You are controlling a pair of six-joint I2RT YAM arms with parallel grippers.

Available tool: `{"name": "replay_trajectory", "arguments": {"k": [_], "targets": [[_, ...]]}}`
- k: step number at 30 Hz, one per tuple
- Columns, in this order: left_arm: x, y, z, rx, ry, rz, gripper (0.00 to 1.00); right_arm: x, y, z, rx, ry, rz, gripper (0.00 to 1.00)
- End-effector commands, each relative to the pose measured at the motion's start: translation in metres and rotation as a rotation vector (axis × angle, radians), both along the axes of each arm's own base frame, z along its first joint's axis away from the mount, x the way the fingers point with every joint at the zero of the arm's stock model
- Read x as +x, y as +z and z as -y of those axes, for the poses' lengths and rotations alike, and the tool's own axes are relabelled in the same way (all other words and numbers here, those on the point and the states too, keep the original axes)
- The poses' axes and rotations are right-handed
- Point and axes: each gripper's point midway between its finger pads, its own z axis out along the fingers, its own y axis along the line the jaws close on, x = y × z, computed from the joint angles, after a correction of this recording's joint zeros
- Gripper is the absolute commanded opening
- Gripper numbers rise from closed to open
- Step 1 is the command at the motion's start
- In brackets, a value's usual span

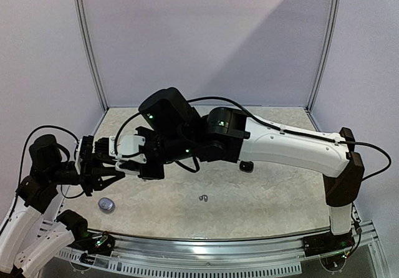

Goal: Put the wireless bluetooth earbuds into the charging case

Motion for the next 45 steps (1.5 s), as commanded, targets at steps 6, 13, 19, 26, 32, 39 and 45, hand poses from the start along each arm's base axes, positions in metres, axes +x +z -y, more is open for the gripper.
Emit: {"name": "replay_trajectory", "arguments": {"k": [6, 13, 19, 26, 32, 39, 45], "targets": [[-0.008, 0.008, 0.003, -0.031, -0.043, 0.036, 0.00, -0.007, -0.010, 0.008, -0.034, 0.025, -0.044, 0.25], [-0.009, 0.006, 0.003, -0.033, -0.046, 0.024, 0.00, -0.006, -0.002, 0.011, -0.010, 0.040, -0.084, 0.27], [-0.009, 0.004, 0.003, -0.031, -0.045, 0.021, 0.00, -0.002, 0.001, 0.010, 0.006, 0.023, -0.087, 0.30], [-0.006, 0.001, 0.002, -0.030, -0.028, 0.006, 0.00, -0.008, 0.021, 0.015, 0.058, 0.045, -0.107, 0.38], [0.001, -0.006, 0.001, -0.022, 0.017, -0.015, 0.00, -0.009, 0.062, 0.027, 0.196, 0.036, -0.109, 0.38], [-0.004, -0.005, 0.000, -0.005, -0.002, 0.026, 0.00, 0.041, 0.077, 0.033, 0.319, -0.203, -0.139, 0.35], [-0.009, 0.000, -0.002, 0.026, -0.013, 0.096, 0.00, 0.084, 0.029, 0.016, 0.185, -0.405, -0.137, 0.35]]}}
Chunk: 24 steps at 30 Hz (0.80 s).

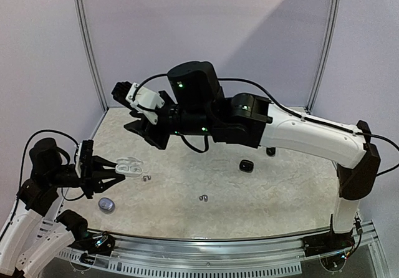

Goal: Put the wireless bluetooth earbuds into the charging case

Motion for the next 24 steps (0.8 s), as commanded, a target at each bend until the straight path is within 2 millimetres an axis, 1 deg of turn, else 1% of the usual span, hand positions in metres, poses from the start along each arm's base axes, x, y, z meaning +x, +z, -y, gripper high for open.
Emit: {"name": "replay_trajectory", "arguments": {"k": [1, 3, 6, 8, 9, 10, 11, 12, 13, 14, 15, 17, 18, 19, 20, 21, 22, 24], "targets": [[-0.007, 0.008, 0.000, 0.024, -0.020, 0.075, 0.00, 0.029, -0.055, -0.015, -0.127, -0.126, -0.066, 0.34], [-0.007, 0.008, -0.001, 0.027, -0.013, 0.077, 0.00, 0.012, -0.073, -0.024, -0.172, -0.020, -0.102, 0.33], [-0.002, 0.008, -0.002, 0.028, 0.017, 0.068, 0.00, -0.031, -0.090, -0.027, -0.223, 0.184, -0.110, 0.32], [0.001, 0.007, -0.003, 0.025, 0.033, 0.060, 0.00, -0.050, -0.082, -0.021, -0.205, 0.265, -0.083, 0.32], [0.002, 0.007, -0.003, 0.024, 0.037, 0.059, 0.00, -0.055, -0.082, -0.017, -0.192, 0.287, -0.078, 0.32], [0.004, 0.006, -0.003, 0.024, 0.043, 0.055, 0.00, -0.058, -0.069, -0.011, -0.157, 0.292, -0.065, 0.32], [0.004, 0.005, -0.003, 0.023, 0.044, 0.054, 0.00, -0.059, -0.064, -0.006, -0.138, 0.288, -0.061, 0.32], [0.005, 0.005, -0.003, 0.023, 0.046, 0.053, 0.00, -0.057, -0.060, -0.002, -0.120, 0.274, -0.055, 0.32], [0.005, 0.004, -0.003, 0.023, 0.045, 0.050, 0.00, -0.055, -0.051, 0.005, -0.100, 0.253, -0.042, 0.32], [0.005, 0.003, -0.003, 0.021, 0.044, 0.047, 0.00, -0.050, -0.051, 0.009, -0.096, 0.223, -0.034, 0.32], [0.004, 0.004, -0.003, 0.017, 0.041, 0.044, 0.00, -0.042, -0.044, 0.014, -0.083, 0.178, -0.027, 0.34], [0.004, 0.004, -0.002, 0.010, 0.040, 0.039, 0.00, -0.020, -0.042, 0.023, -0.083, 0.086, -0.034, 0.45], [0.004, 0.004, -0.002, 0.008, 0.038, 0.037, 0.00, -0.008, -0.045, 0.028, -0.091, 0.048, -0.049, 0.52], [0.004, 0.005, -0.002, 0.005, 0.037, 0.036, 0.00, -0.001, -0.050, 0.031, -0.096, 0.034, -0.082, 0.62], [0.003, 0.006, -0.002, 0.002, 0.036, 0.035, 0.00, 0.000, -0.056, 0.032, -0.106, 0.052, -0.112, 0.71], [0.003, 0.006, -0.002, 0.000, 0.033, 0.033, 0.00, -0.001, -0.062, 0.034, -0.116, 0.077, -0.145, 0.87], [0.002, 0.006, -0.002, -0.002, 0.030, 0.030, 0.00, -0.005, -0.068, 0.033, -0.131, 0.111, -0.167, 0.97], [0.001, 0.007, -0.002, -0.006, 0.025, 0.025, 0.00, -0.017, -0.078, 0.030, -0.152, 0.186, -0.195, 0.99]]}}
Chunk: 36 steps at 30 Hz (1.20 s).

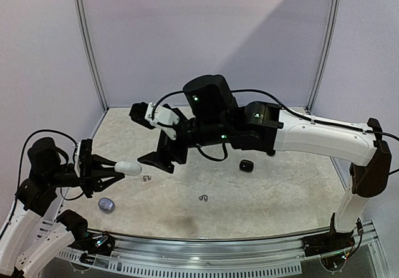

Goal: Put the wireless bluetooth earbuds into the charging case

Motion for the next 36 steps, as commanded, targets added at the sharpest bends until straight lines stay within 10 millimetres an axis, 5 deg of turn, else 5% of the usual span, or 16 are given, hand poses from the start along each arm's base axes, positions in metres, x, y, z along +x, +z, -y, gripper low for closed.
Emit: {"name": "replay_trajectory", "arguments": {"k": [1, 5, 10, 15, 22, 25, 26, 27, 28, 29, 32, 36], "targets": [[-0.001, 0.003, 0.000, -0.018, -0.002, -0.002, 0.00, -0.013, -0.034, 0.000, -0.067, 0.119, -0.123, 0.99], [-0.001, 0.003, 0.001, -0.024, -0.007, -0.007, 0.00, -0.025, -0.038, -0.014, -0.063, 0.208, -0.174, 0.94], [0.000, 0.003, 0.000, -0.029, -0.003, -0.017, 0.00, -0.035, -0.048, -0.027, -0.069, 0.285, -0.219, 0.77], [0.001, 0.003, 0.001, -0.035, -0.002, -0.019, 0.00, -0.038, -0.047, -0.035, -0.046, 0.311, -0.243, 0.50], [0.000, 0.001, 0.000, -0.036, -0.002, -0.028, 0.00, -0.039, -0.044, -0.037, -0.038, 0.320, -0.252, 0.00], [0.003, -0.001, -0.001, -0.036, 0.015, -0.036, 0.00, -0.029, -0.046, -0.034, -0.050, 0.274, -0.256, 0.00], [0.006, -0.001, -0.001, -0.037, 0.031, -0.040, 0.12, -0.023, -0.047, -0.032, -0.053, 0.254, -0.265, 0.00], [0.009, -0.002, -0.003, -0.038, 0.050, -0.049, 0.36, -0.013, -0.048, -0.028, -0.057, 0.225, -0.284, 0.00], [0.011, -0.002, -0.003, -0.040, 0.064, -0.053, 0.82, -0.001, -0.051, -0.024, -0.064, 0.189, -0.306, 0.00], [0.013, -0.002, -0.004, -0.042, 0.077, -0.055, 0.97, 0.014, -0.057, -0.017, -0.080, 0.133, -0.349, 0.00], [0.023, 0.000, -0.010, -0.057, 0.145, -0.062, 0.99, 0.069, -0.087, 0.016, -0.151, -0.060, -0.511, 0.00], [0.048, -0.001, -0.024, -0.063, 0.310, -0.062, 0.99, 0.135, -0.157, 0.082, -0.256, -0.352, -0.828, 0.00]]}}
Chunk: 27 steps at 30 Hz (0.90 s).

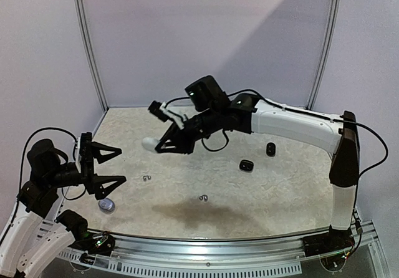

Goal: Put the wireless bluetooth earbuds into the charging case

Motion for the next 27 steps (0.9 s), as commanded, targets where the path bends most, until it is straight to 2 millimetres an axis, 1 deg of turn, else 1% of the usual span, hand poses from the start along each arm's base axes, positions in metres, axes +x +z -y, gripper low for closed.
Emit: {"name": "replay_trajectory", "arguments": {"k": [1, 3, 4, 5, 8, 13, 15, 17, 19, 22, 23, 26, 27], "targets": [[0.035, -0.002, -0.021, -0.017, 0.231, -0.017, 0.99, 0.083, -0.098, 0.089, -0.250, -0.373, -0.401, 0.00], [0.046, -0.005, -0.031, -0.020, 0.312, -0.031, 0.99, 0.098, -0.134, 0.119, -0.308, -0.463, -0.550, 0.00], [0.049, -0.007, -0.035, -0.021, 0.341, -0.039, 0.99, 0.102, -0.147, 0.131, -0.322, -0.481, -0.606, 0.00], [0.052, -0.009, -0.037, -0.022, 0.362, -0.049, 0.99, 0.107, -0.164, 0.142, -0.341, -0.503, -0.660, 0.00], [0.055, -0.015, -0.041, -0.026, 0.387, -0.078, 0.99, 0.107, -0.199, 0.158, -0.396, -0.521, -0.745, 0.00], [0.057, -0.017, -0.045, -0.012, 0.409, -0.081, 0.99, 0.112, -0.234, 0.172, -0.438, -0.532, -0.825, 0.04], [0.057, -0.019, -0.048, 0.011, 0.420, -0.073, 0.99, 0.114, -0.244, 0.179, -0.449, -0.546, -0.851, 0.06], [0.057, -0.024, -0.050, 0.057, 0.428, -0.062, 0.99, 0.117, -0.248, 0.184, -0.450, -0.556, -0.865, 0.11], [0.055, -0.029, -0.051, 0.119, 0.420, -0.039, 0.99, 0.120, -0.251, 0.189, -0.452, -0.568, -0.870, 0.19], [0.055, -0.030, -0.054, 0.192, 0.416, -0.017, 0.99, 0.125, -0.252, 0.192, -0.460, -0.582, -0.866, 0.36], [0.052, -0.030, -0.052, 0.231, 0.390, 0.004, 0.99, 0.127, -0.252, 0.194, -0.471, -0.590, -0.855, 0.43], [0.049, -0.022, -0.057, 0.359, 0.368, 0.054, 0.99, 0.135, -0.248, 0.200, -0.512, -0.621, -0.797, 0.55], [0.047, -0.024, -0.057, 0.415, 0.344, 0.057, 0.99, 0.139, -0.245, 0.203, -0.529, -0.630, -0.767, 0.60]]}}
